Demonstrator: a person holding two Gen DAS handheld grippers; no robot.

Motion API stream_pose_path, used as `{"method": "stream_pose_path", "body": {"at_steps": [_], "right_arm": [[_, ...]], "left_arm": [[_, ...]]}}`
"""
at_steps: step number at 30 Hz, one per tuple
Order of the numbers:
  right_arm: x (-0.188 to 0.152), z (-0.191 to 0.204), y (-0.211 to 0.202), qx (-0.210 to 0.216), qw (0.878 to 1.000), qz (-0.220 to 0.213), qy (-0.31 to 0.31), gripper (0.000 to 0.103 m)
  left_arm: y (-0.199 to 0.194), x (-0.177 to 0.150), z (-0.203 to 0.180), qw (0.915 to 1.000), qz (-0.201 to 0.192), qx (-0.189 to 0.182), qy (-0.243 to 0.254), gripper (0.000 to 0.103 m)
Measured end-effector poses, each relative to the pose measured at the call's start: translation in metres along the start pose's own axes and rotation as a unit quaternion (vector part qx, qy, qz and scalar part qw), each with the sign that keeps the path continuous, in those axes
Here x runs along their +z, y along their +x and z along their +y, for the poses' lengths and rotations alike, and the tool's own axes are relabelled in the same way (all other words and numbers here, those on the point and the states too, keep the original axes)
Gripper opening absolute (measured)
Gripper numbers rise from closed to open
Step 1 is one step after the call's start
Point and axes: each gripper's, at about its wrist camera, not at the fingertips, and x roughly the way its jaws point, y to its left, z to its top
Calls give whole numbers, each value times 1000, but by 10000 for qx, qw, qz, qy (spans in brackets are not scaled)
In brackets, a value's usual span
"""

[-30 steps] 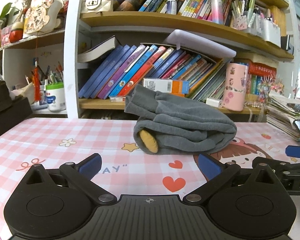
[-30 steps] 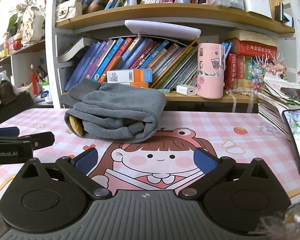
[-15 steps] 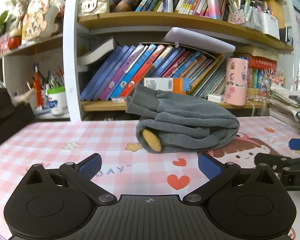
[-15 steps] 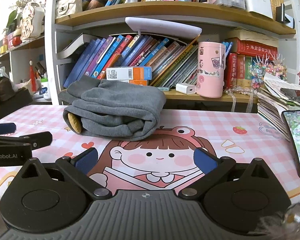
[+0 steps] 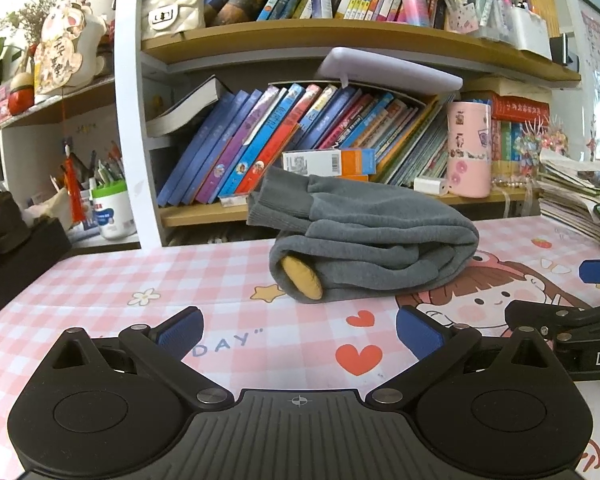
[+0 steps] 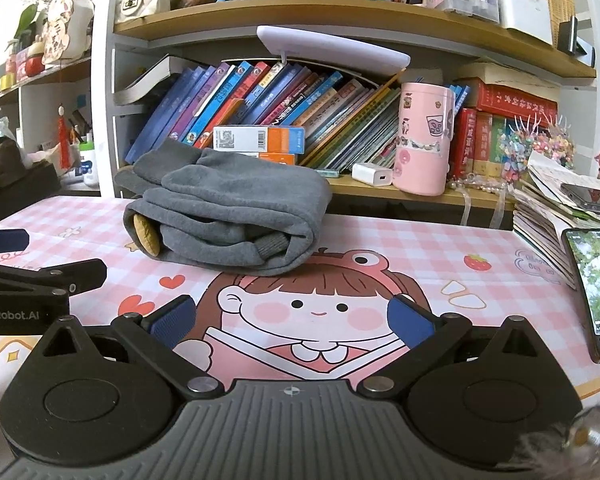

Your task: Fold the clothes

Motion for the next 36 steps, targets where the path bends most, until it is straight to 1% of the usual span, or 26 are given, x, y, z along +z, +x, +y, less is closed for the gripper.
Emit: {"method": "stream_pose_path", "body": {"at_steps": [13,36], "right_arm": [[0,0,2,21,10000,42,0,103],[-1,1,3,27,10000,61,-8,103]], "left_arm": [[2,0,2,10000,61,-3,-48,103],[2,0,1,10000,59,-9,-8,103]]}}
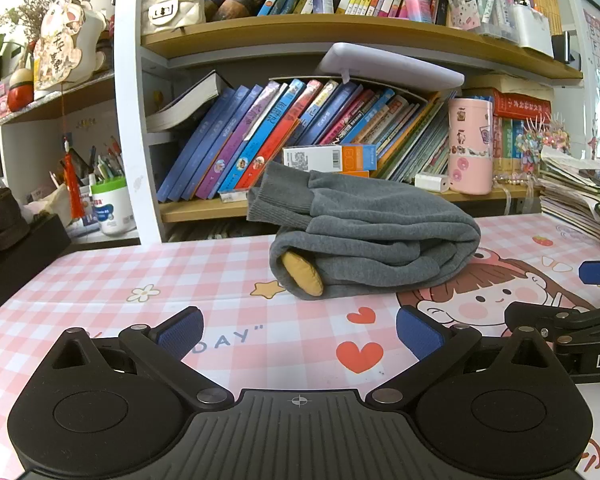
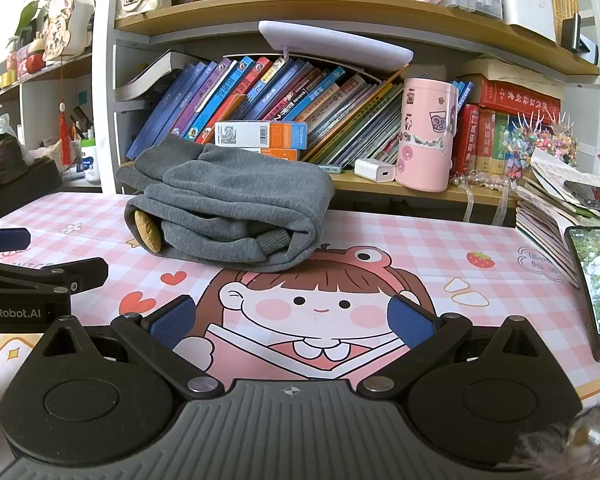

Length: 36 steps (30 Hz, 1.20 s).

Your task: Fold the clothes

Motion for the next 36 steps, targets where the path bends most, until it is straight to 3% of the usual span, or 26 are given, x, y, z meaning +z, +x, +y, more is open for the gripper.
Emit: {"method": "stream_pose_path", "body": {"at_steps": [36], "right_arm": [[1,-1,1,14,10000,31,-10,103]], "left_arm": [[-1,0,0,10000,-25,2,-39,103]]}}
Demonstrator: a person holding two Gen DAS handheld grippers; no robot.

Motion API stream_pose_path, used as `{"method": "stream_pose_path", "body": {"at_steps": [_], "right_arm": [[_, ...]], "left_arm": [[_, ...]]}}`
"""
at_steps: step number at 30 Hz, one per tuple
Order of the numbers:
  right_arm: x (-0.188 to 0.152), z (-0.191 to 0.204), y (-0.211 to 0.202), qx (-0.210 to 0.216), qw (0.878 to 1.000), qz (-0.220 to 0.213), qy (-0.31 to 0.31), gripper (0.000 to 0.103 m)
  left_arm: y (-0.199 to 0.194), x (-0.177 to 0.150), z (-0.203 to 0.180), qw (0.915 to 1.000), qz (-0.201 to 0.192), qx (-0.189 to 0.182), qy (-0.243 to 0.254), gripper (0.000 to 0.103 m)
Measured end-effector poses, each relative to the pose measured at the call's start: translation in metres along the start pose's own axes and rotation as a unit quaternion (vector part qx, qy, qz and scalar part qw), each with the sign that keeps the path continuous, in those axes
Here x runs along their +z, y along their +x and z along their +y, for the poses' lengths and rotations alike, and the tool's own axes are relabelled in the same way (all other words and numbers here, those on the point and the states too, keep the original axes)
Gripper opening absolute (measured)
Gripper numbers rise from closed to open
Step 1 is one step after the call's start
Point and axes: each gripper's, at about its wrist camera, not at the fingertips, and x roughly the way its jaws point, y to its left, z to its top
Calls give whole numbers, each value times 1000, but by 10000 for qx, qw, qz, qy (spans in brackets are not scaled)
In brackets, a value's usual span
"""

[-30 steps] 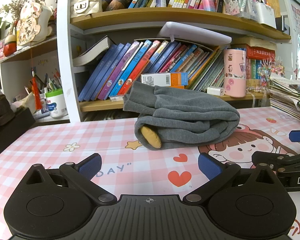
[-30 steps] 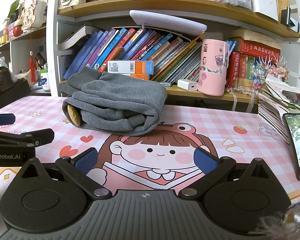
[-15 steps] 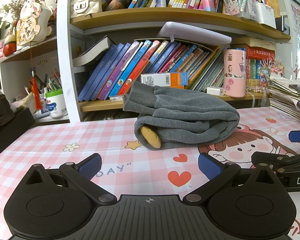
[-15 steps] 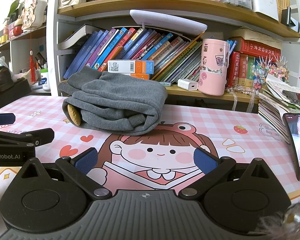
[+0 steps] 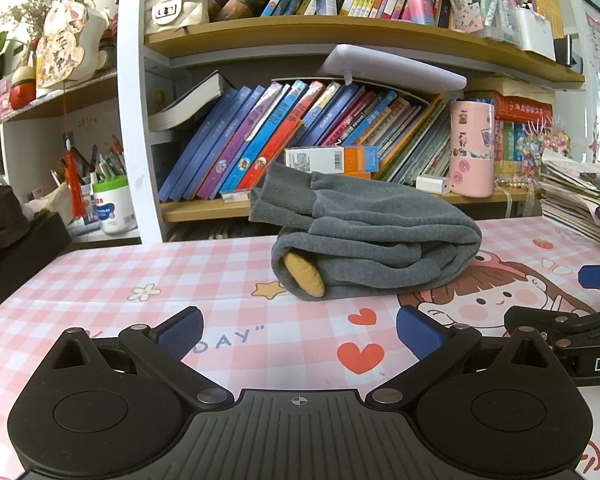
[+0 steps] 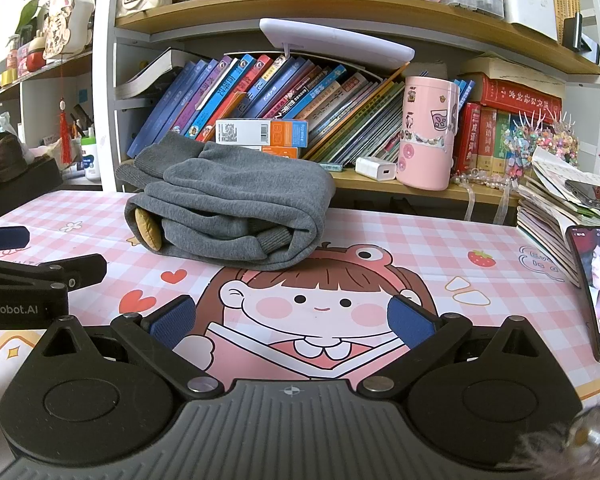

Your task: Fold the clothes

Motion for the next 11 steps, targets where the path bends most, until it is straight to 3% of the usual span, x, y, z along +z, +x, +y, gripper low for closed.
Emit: {"method": "stream_pose_path", "body": {"at_steps": [11], "right_arm": [[0,0,0,1,10000,6,2,103]], "left_arm": [[1,0,0,10000,7,-2,26,103]]}}
